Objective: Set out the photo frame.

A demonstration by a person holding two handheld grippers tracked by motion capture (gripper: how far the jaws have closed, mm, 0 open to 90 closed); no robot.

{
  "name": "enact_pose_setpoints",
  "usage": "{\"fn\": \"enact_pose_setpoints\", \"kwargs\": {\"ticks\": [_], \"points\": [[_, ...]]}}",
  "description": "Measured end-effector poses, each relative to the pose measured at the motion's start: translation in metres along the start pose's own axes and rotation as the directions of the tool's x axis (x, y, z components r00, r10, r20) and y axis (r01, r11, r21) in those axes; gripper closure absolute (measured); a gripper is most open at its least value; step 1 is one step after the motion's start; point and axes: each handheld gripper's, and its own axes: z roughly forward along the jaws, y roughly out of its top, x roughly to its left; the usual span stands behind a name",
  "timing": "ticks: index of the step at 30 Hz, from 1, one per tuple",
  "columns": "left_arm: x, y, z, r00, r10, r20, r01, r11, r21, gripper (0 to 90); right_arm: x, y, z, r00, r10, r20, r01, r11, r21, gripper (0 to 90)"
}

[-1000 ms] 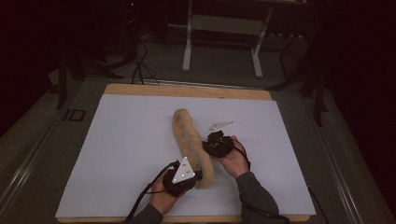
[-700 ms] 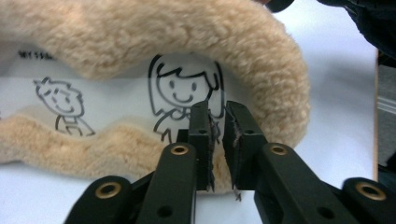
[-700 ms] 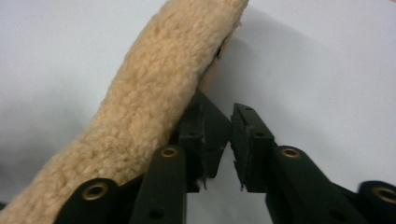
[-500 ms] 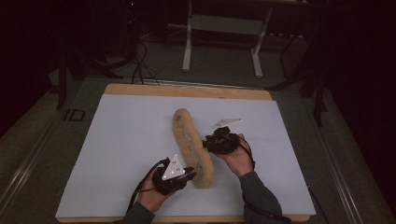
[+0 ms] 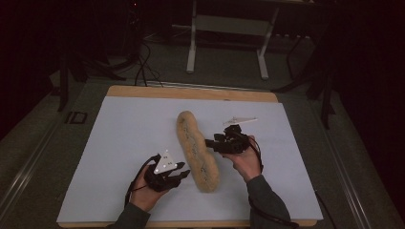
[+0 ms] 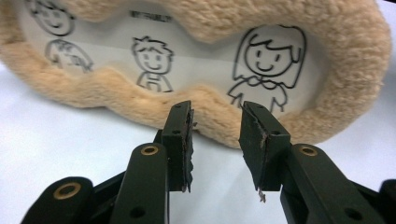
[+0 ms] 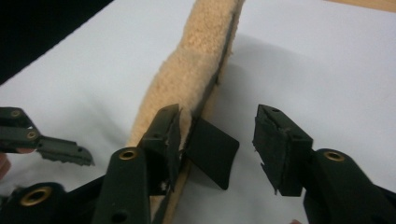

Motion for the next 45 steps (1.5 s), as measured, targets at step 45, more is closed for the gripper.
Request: {"fn": "enact_pose_setpoints", "kwargs": {"ticks": [45], "points": [[0.024,-0.004,-0.018,0.9946,-0.057,-0.087,0.055,0.9984,-0.015,63.1,0.029,0.015,0.039,0.9982,-0.06,0.002,0.059,0.982,0.18,57.8]]}}
